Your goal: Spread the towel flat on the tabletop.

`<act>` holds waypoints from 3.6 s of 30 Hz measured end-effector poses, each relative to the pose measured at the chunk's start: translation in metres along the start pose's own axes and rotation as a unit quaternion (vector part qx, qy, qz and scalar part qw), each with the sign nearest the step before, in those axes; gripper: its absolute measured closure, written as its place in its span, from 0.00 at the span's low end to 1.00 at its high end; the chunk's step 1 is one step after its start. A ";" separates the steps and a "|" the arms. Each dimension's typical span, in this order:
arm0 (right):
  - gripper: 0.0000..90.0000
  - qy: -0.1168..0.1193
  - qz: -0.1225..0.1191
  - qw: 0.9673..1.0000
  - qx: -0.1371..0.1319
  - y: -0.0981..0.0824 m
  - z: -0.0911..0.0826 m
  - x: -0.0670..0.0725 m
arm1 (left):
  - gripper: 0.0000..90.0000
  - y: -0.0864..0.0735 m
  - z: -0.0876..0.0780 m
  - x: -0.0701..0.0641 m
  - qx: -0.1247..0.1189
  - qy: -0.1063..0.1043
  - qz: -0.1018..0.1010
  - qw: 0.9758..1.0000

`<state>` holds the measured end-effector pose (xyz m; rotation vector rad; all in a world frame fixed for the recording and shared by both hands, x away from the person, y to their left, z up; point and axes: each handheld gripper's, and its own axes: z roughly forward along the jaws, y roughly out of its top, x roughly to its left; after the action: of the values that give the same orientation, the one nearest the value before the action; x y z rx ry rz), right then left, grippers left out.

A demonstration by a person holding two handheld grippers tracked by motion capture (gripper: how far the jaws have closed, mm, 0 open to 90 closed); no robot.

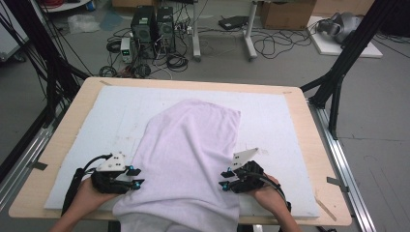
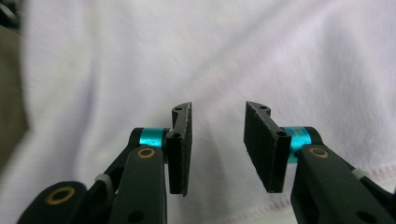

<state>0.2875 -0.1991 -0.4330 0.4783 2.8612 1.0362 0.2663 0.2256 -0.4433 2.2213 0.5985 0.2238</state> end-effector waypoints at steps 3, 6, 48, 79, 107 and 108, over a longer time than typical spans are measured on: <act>0.97 0.011 -0.011 1.000 -0.015 -0.003 0.002 0.004 | 0.97 -0.003 -0.003 0.000 -0.005 -0.010 -0.007 1.000; 0.98 0.024 -0.012 1.000 -0.013 -0.004 0.000 0.005 | 0.98 -0.007 -0.009 -0.003 -0.002 -0.015 -0.005 1.000; 0.77 -0.138 0.058 0.987 -0.057 0.011 -0.022 -0.075 | 0.69 0.049 0.006 0.065 -0.062 0.122 -0.082 0.987; 0.81 0.060 -0.038 0.996 -0.052 -0.004 -0.019 0.065 | 0.69 -0.019 -0.037 -0.042 -0.018 -0.061 0.049 0.997; 0.68 -0.019 0.019 0.998 -0.058 -0.001 -0.029 -0.004 | 0.70 0.015 -0.027 0.002 -0.051 0.009 0.005 0.999; 0.68 -0.023 0.027 0.998 -0.050 0.000 -0.027 -0.013 | 0.70 0.021 -0.023 0.012 -0.053 0.017 -0.002 0.998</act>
<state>0.2952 -0.2194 -0.4126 0.5671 2.7552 1.1536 0.2759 0.2347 -0.4125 2.1166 0.5955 0.2845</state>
